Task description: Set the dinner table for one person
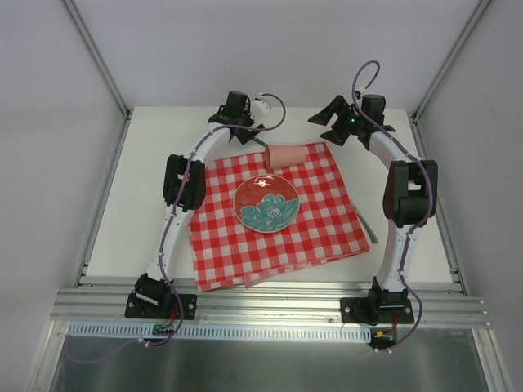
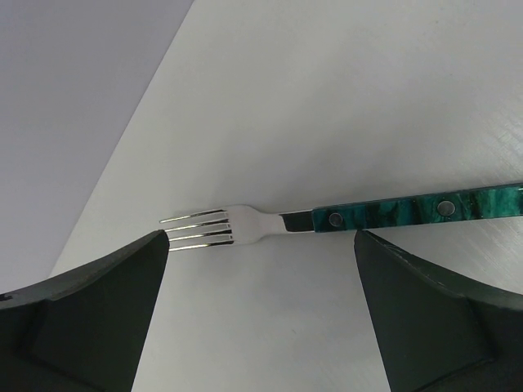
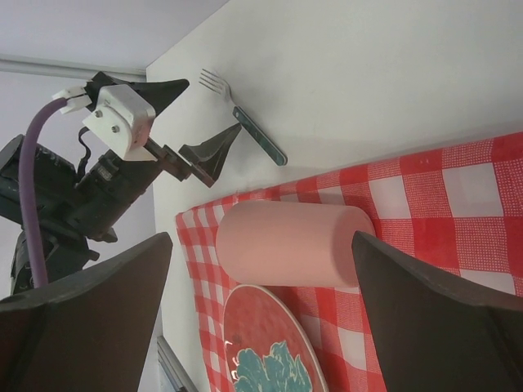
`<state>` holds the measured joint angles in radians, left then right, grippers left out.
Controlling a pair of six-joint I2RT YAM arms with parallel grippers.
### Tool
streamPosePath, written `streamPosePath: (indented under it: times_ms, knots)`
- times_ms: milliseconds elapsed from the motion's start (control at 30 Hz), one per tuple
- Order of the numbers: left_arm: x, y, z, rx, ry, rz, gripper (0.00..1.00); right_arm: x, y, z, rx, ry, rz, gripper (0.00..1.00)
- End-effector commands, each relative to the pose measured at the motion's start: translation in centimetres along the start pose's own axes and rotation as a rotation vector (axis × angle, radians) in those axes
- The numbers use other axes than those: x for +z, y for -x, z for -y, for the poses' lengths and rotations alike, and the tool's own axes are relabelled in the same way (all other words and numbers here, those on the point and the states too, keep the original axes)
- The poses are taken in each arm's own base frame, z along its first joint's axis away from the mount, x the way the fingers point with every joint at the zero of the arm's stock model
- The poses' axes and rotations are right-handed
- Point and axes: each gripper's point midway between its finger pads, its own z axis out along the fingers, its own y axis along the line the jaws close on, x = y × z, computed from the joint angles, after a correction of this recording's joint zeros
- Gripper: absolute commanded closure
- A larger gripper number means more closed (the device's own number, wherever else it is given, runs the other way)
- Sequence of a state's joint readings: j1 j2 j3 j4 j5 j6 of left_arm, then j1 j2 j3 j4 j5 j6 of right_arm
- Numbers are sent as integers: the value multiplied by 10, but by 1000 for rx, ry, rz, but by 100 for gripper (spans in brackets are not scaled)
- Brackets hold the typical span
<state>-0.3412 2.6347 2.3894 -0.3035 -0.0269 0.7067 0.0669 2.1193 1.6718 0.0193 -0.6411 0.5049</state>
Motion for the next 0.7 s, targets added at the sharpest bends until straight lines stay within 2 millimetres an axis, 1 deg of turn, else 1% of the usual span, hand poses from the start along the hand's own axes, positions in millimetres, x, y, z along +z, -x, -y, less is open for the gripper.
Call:
streamPosePath:
  times_ms: [0, 33, 100, 133, 167, 200, 233, 267, 300, 333, 367, 400, 467, 600, 633, 667]
  knots:
    - [-24, 51, -19, 11, 23, 125, 1, -1, 14, -11, -27, 33, 31, 3]
    - [-27, 56, -22, 8, 26, 139, 1, -1, 14, -9, -22, 29, 29, 3]
    - [-29, 64, -22, -13, 15, 169, 1, -1, 14, -7, -22, 24, 30, 3]
    - [-32, 74, -27, -29, 27, 199, 1, 0, 14, -5, -21, 21, 31, 3]
    - [-33, 77, -30, -46, 35, 213, 1, -1, 15, -5, -24, 20, 33, 3]
    - [-39, 85, -38, -84, 63, 240, 1, 0, 14, -3, -23, 18, 32, 3]
    - [-39, 88, -41, -98, 75, 257, 1, 0, 15, -3, -23, 16, 34, 3]
    - [-40, 98, -51, -106, 114, 308, 1, -1, 15, -2, -21, 14, 35, 3]
    - [-36, 100, -49, -101, 117, 318, 1, 0, 17, -1, -22, 12, 38, 3]
    - [-36, 106, -50, -88, 120, 335, 1, 0, 17, 0, -19, 9, 40, 3]
    - [-26, 100, -42, -72, 110, 324, 1, 0, 18, 2, -18, 6, 41, 3]
    - [-23, 100, -39, -31, 109, 319, 1, 0, 18, 1, -19, 7, 42, 3]
    - [-11, 92, -25, 24, 93, 295, 1, 1, 18, 4, -12, 0, 41, 3]
    - [-1, 82, -8, 180, 76, 254, 1, 1, 21, 8, -8, -10, 50, 3]
    - [3, 79, -1, 199, 64, 244, 1, 1, 21, 11, -4, -13, 50, 3]
    - [4, 77, 1, 210, 56, 241, 1, 1, 21, 11, -3, -16, 50, 3]
